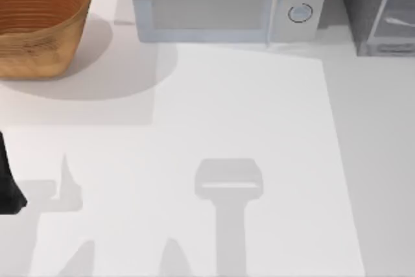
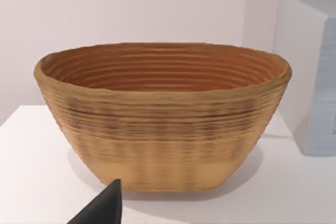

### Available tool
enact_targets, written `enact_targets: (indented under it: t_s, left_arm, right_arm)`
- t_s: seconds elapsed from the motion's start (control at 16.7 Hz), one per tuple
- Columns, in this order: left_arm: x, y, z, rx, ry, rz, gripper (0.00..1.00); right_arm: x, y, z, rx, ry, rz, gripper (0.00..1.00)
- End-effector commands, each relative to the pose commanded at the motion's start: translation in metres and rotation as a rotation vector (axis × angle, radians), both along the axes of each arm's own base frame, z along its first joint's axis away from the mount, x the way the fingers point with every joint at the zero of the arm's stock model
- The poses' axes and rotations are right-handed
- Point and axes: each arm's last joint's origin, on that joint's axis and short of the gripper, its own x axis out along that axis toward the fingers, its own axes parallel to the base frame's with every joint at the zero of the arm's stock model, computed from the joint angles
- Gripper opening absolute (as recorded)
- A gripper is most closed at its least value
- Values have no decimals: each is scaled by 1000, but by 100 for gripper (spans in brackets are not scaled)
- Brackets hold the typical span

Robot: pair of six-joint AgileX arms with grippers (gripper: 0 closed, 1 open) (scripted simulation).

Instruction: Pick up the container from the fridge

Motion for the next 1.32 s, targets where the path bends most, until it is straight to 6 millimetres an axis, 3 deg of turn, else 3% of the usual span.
enact_targets:
  t_s: [0.18, 0.36, 0.78, 0.96, 1.08, 1.32]
  left_arm:
    - [0, 0, 0, 0, 0, 0, 100]
    - [0, 0, 0, 0, 0, 0, 100]
    - [0, 0, 0, 0, 0, 0, 100]
    - [0, 0, 0, 0, 0, 0, 100]
    - [0, 0, 0, 0, 0, 0, 100]
    - [0, 0, 0, 0, 0, 0, 100]
  right_arm:
    - [3, 0, -1, 1, 6, 3, 100]
    - [28, -6, -4, -7, 12, 0, 100]
    - [146, -21, -1, -36, -15, -8, 100]
    - [179, -16, -1, -35, -5, -10, 100]
    - [188, -13, -1, -34, 1, -11, 100]
    - [188, -14, 0, -35, -3, -14, 100]
